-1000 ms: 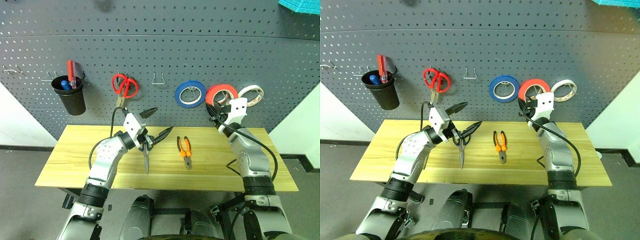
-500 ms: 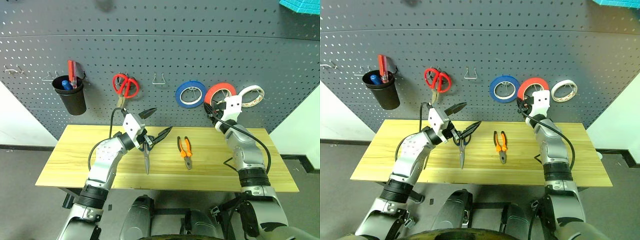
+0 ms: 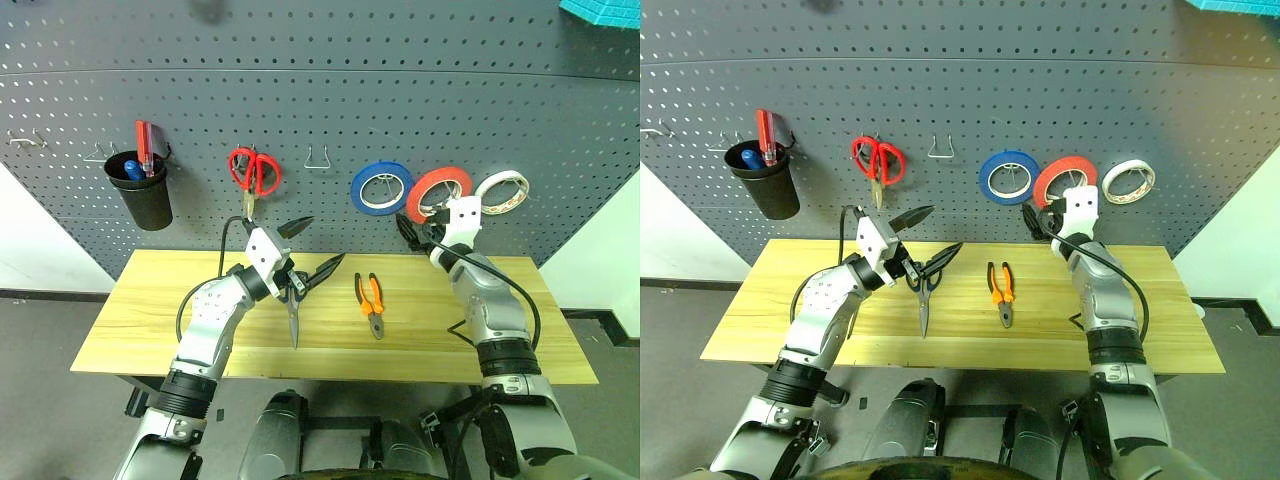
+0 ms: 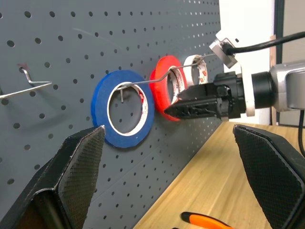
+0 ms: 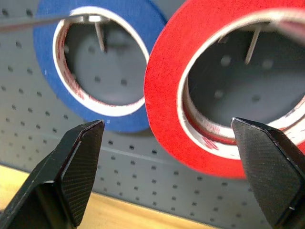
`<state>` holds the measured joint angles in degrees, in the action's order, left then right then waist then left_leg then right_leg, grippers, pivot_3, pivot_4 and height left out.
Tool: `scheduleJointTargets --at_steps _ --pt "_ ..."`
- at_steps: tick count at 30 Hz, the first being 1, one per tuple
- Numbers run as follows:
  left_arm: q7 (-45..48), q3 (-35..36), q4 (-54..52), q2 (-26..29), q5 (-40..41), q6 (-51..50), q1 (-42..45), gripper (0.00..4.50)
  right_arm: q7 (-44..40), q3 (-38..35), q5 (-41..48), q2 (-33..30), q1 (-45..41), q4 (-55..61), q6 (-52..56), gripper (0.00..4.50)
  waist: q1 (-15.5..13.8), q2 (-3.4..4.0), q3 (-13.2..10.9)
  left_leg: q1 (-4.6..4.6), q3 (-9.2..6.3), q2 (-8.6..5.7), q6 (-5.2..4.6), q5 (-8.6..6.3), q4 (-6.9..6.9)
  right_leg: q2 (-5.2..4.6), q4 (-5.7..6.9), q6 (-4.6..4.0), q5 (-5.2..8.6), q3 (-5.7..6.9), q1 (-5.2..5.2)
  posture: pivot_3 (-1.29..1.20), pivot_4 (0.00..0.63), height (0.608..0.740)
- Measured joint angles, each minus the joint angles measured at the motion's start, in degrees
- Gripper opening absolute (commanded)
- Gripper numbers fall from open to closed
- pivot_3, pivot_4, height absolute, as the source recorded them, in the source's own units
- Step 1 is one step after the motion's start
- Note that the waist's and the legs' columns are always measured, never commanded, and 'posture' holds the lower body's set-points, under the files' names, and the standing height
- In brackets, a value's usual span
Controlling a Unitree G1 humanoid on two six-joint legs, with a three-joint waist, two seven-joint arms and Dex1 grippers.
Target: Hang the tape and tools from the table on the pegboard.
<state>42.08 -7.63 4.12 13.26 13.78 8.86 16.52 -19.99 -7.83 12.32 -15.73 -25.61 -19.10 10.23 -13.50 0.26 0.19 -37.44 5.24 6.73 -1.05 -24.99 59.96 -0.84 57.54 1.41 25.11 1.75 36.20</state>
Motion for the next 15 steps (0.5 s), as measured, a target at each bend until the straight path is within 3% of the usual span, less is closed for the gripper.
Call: scheduleJointTargets --at_steps 11,15 --pt "0.0 0.2 -2.0 1.7 0.0 -1.2 -2.0 4.5 -4.8 2.2 8.2 -6.4 12.0 37.3 22.4 4.48 -1.4 0.0 0.0 0.02 -0.26 -0.03 -0.01 -0.01 -0.01 0.06 -0.34 -0.01 0.01 0.06 -0.21 0.35 0.016 0.629" --pt "-0.3 0.2 -2.1 1.9 -0.1 -1.7 -2.9 4.5 -3.2 3.0 9.4 -6.7 14.6 44.4 28.5 4.48 -1.7 0.0 0.0 0.02 -0.33 -0.09 -0.01 -0.01 0.0 0.07 -0.4 -0.01 0.01 0.1 -0.34 0.35 0.022 0.629"
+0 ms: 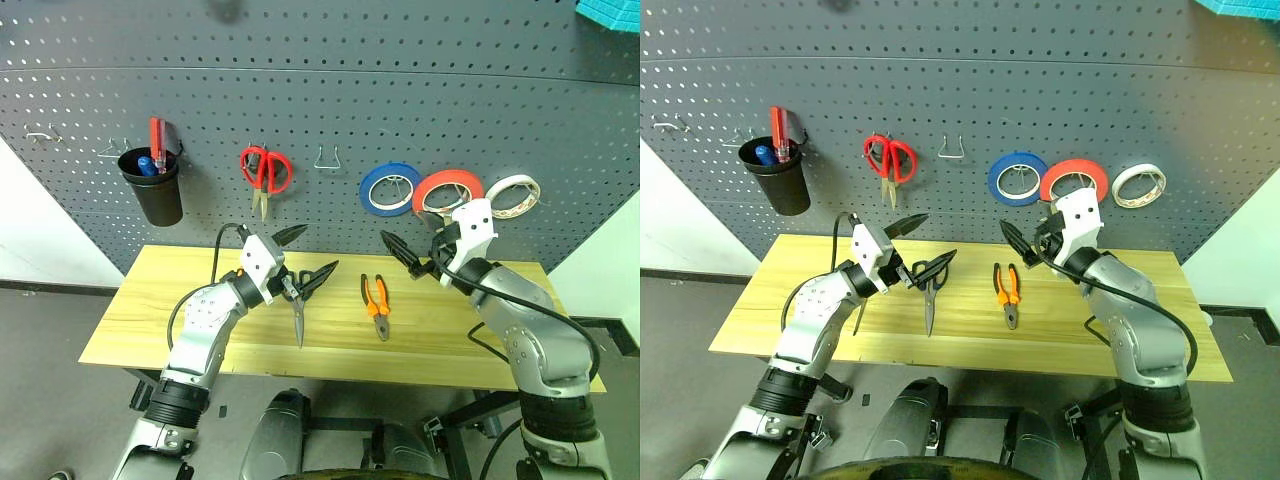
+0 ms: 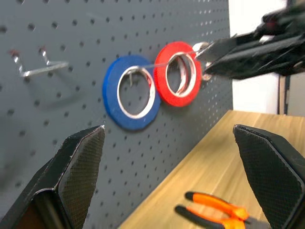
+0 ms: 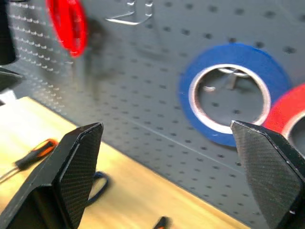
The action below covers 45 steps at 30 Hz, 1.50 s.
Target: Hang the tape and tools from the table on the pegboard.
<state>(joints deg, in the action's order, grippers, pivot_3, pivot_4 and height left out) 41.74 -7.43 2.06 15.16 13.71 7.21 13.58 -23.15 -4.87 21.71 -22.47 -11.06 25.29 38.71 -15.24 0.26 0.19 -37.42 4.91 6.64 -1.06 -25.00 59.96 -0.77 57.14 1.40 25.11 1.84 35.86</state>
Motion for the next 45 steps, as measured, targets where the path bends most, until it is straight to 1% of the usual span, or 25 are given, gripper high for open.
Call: scheduleJointTargets --at_steps 4,7,10,15,19,22,25,28,31,40,43,45 --pt "-0.7 -0.3 -0.6 0.6 -0.6 -2.9 -0.2 4.5 3.1 2.7 -0.9 1.3 1.7 0.6 3.7 4.48 -0.1 0.0 0.0 0.0 -0.03 -0.03 0.0 0.0 0.01 0.0 -0.01 0.0 0.0 0.02 -0.06 0.35 0.037 0.629" --pt "-0.2 -1.4 -2.7 3.5 -0.7 -10.3 -0.5 4.5 10.8 6.3 -5.5 5.0 1.4 -1.7 9.2 4.48 0.3 0.0 0.0 0.02 -0.07 -0.02 0.0 0.0 0.01 0.02 0.03 -0.02 0.01 0.02 -0.03 0.35 0.043 0.629" --pt "-0.1 -1.8 -4.8 4.5 -0.5 -16.2 -0.9 4.5 15.3 9.1 -8.2 8.5 1.2 -5.0 13.1 4.48 0.4 0.03 0.0 -0.03 -0.04 -0.01 0.0 0.0 0.01 0.01 0.08 -0.09 0.06 0.01 0.04 0.36 0.059 0.629" --pt "-0.6 -2.5 -8.3 5.2 -0.4 -23.1 -2.5 4.5 23.6 9.0 -12.6 15.8 -3.0 -13.3 15.7 4.48 0.4 0.05 -0.1 -0.06 0.0 -0.01 0.0 0.0 0.02 0.01 0.18 -0.29 0.17 0.01 0.14 0.37 0.08 0.629" --pt "-0.9 -3.0 -10.8 7.5 -0.7 -27.9 -5.4 4.5 26.9 9.7 -15.9 17.1 -6.1 -18.0 18.2 4.48 0.4 0.1 -0.2 -0.13 0.07 -0.02 0.0 0.0 0.03 -0.02 0.34 -0.44 0.25 -0.01 0.26 0.38 0.095 0.629" --pt "-1.2 -3.3 -12.5 8.5 -0.8 -30.7 -7.8 4.5 27.0 10.1 -16.6 17.7 -8.1 -20.9 21.3 4.48 0.4 0.15 -0.3 -0.16 0.1 -0.01 0.0 0.0 0.03 -0.02 0.37 -0.51 0.29 -0.01 0.33 0.38 0.105 0.629" --pt "-2.0 -4.1 -13.4 9.2 -1.4 -32.3 -9.1 4.5 25.3 10.2 -16.1 18.5 -8.8 -22.1 24.5 4.48 0.4 0.25 -0.6 -0.18 0.11 -0.02 -0.01 -0.01 0.03 -0.03 0.36 -0.56 0.32 -0.01 0.37 0.38 0.112 0.629" --pt "-2.5 -4.5 -14.6 9.2 -1.7 -33.3 -9.8 4.5 20.8 10.9 -13.3 19.1 -10.4 -23.4 30.6 4.48 0.4 0.34 -0.8 -0.19 0.14 -0.01 -0.01 -0.01 0.03 -0.02 0.36 -0.56 0.32 -0.01 0.39 0.38 0.115 0.629" --pt "-3.1 -4.7 -15.4 9.0 -1.7 -34.0 -10.0 4.5 18.3 12.0 -12.2 19.2 -11.1 -24.2 33.5 4.48 0.4 0.41 -0.9 -0.19 0.15 -0.02 -0.02 -0.01 0.03 -0.03 0.33 -0.55 0.31 -0.01 0.39 0.39 0.117 0.629" --pt "-3.6 -4.7 -17.1 8.4 -1.2 -35.1 -11.1 4.5 15.5 13.0 -12.5 18.1 -14.9 -29.0 32.1 4.48 0.3 0.43 -1.4 -0.19 0.17 -0.02 -0.02 -0.01 0.03 -0.03 0.32 -0.45 0.26 0.0 0.4 0.4 0.116 0.629" --pt "-3.6 -4.7 -17.7 8.4 -1.1 -35.2 -11.3 4.5 15.5 12.5 -12.6 16.9 -14.8 -28.4 32.3 4.48 0.2 0.42 -1.6 -0.21 0.17 -0.02 -0.02 -0.01 0.04 -0.04 0.32 -0.44 0.26 0.0 0.4 0.39 0.112 0.629" --pt "-3.6 -4.6 -17.8 8.4 -0.8 -35.2 -11.3 4.5 15.4 12.3 -12.6 15.9 -14.0 -25.1 33.2 4.48 0.2 0.41 -1.6 -0.33 0.14 -0.02 -0.02 -0.01 0.06 -0.04 0.31 -0.44 0.26 0.0 0.48 0.39 0.109 0.629"
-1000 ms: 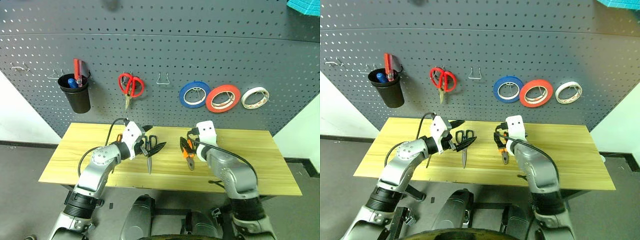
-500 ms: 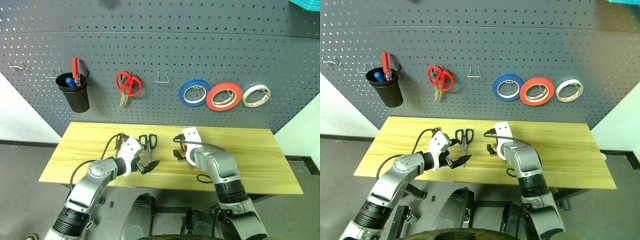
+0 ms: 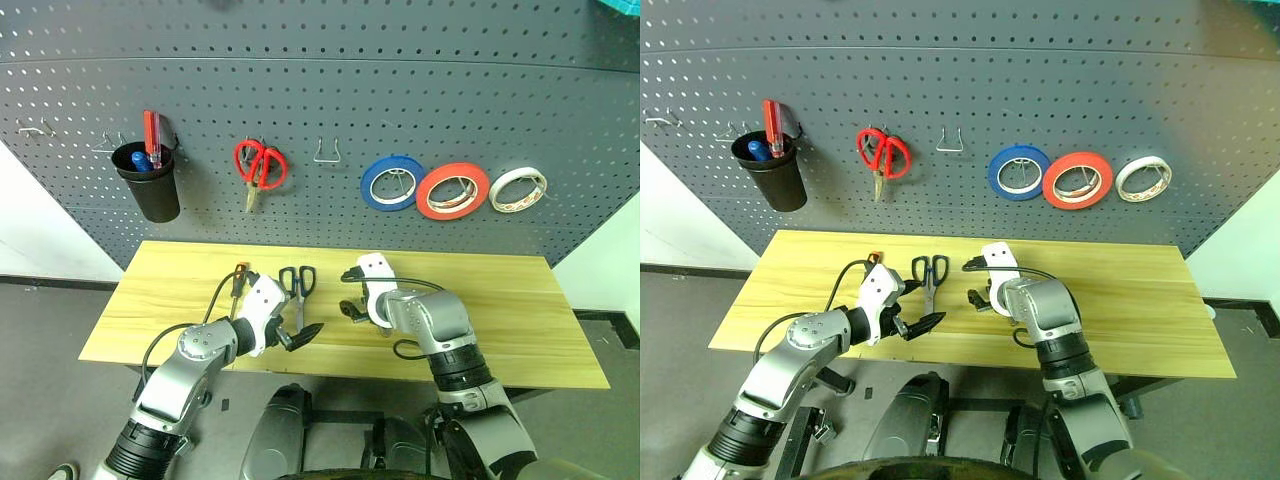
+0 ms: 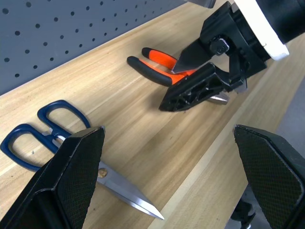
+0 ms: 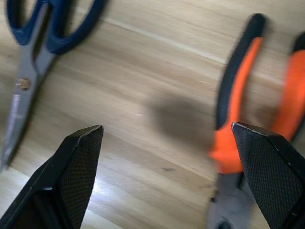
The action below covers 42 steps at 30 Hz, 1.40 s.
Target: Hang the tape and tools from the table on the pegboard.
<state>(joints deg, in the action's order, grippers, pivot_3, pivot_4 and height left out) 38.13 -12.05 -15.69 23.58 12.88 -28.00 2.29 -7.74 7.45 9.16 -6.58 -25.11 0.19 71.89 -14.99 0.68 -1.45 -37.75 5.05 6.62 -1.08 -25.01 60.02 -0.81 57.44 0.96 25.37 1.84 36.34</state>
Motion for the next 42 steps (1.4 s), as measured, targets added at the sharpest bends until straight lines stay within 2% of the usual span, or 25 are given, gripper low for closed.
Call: scheduleJointTargets --at_steps 6,10,18,24,42 --pt "0.1 0.1 0.0 0.1 0.2 0.0 0.1 4.5 2.1 -1.6 -0.5 -0.4 2.1 9.7 3.7 4.48 0.0 0.0 0.0 -0.01 -0.04 0.0 0.0 0.0 0.0 0.0 -0.04 0.0 0.0 -0.01 0.0 0.38 0.107 0.629" --pt "0.2 0.1 0.1 0.0 0.2 0.0 0.6 4.5 3.7 -1.8 -1.3 0.8 2.5 10.6 4.0 4.48 0.1 0.0 0.0 -0.01 -0.04 0.01 0.0 0.0 0.0 0.02 -0.06 0.0 0.0 0.0 0.01 0.37 0.109 0.629" --pt "0.4 0.0 0.1 0.0 0.3 -0.3 0.7 4.5 5.4 -1.6 -3.9 1.9 -1.1 -2.2 -4.4 4.48 0.1 0.01 -0.2 -0.13 0.0 0.01 0.01 0.01 0.0 0.02 -0.02 0.0 0.01 0.02 0.15 0.38 0.121 0.629" --pt "0.5 0.0 0.0 0.5 0.3 -0.4 0.2 4.5 5.1 -2.6 -4.5 0.6 -3.1 -7.0 -8.4 4.48 0.1 0.03 -0.3 -0.41 -0.02 0.01 0.02 0.01 0.1 0.01 0.03 0.02 0.01 0.02 0.33 0.39 0.121 0.629" --pt "0.4 0.1 -1.6 0.8 0.9 -1.7 -0.6 4.5 4.3 -3.2 -5.1 -0.3 -3.2 -11.3 -7.2 4.48 0.1 0.07 -0.9 -0.56 -0.06 0.01 0.02 0.01 0.11 0.01 0.03 0.02 0.01 0.01 0.43 0.39 0.139 0.629"
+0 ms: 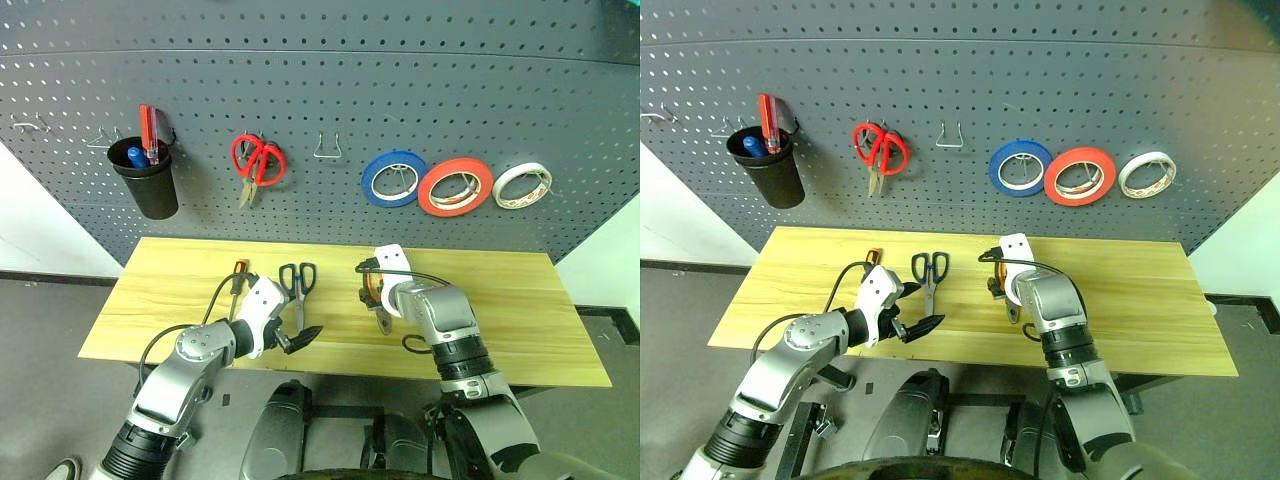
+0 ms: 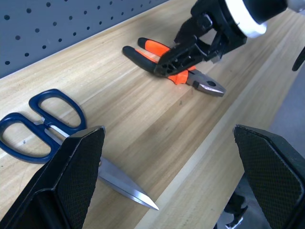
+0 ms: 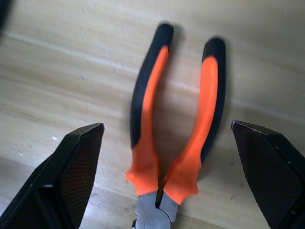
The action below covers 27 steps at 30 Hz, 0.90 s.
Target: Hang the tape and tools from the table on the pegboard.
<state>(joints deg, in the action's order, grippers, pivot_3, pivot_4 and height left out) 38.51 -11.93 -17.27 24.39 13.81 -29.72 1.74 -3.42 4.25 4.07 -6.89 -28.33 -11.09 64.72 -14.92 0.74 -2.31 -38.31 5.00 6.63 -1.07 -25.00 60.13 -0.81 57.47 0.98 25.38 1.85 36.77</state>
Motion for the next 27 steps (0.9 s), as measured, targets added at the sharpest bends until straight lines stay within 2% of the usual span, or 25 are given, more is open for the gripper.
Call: scheduleJointTargets --at_steps 24,25,27 --pt "-1.2 0.5 -2.1 0.4 0.7 -1.3 -1.5 4.5 -1.3 -0.5 -0.6 -1.0 -1.4 -4.0 -0.2 4.48 -0.1 0.1 -0.8 -0.07 0.0 0.0 0.0 0.0 0.05 0.0 0.06 0.01 0.0 0.0 0.09 0.4 0.156 0.629" --pt "-1.2 0.5 -2.1 0.4 0.7 -1.3 -1.5 4.5 -1.3 -0.6 -0.6 -1.0 -1.4 -4.0 -0.1 4.11 -0.1 0.1 -0.8 -0.07 0.0 0.0 0.0 0.0 0.05 0.0 0.06 0.0 0.0 0.0 0.09 0.4 0.157 0.629" --pt "-1.3 0.5 -2.1 0.4 0.7 -1.3 -1.5 4.5 -1.4 -0.7 -0.6 -1.0 -1.4 -4.0 -0.1 3.65 -0.1 0.09 -0.8 -0.07 0.0 0.0 0.0 0.0 0.05 0.0 0.06 0.0 0.0 0.0 0.09 0.4 0.157 0.629"
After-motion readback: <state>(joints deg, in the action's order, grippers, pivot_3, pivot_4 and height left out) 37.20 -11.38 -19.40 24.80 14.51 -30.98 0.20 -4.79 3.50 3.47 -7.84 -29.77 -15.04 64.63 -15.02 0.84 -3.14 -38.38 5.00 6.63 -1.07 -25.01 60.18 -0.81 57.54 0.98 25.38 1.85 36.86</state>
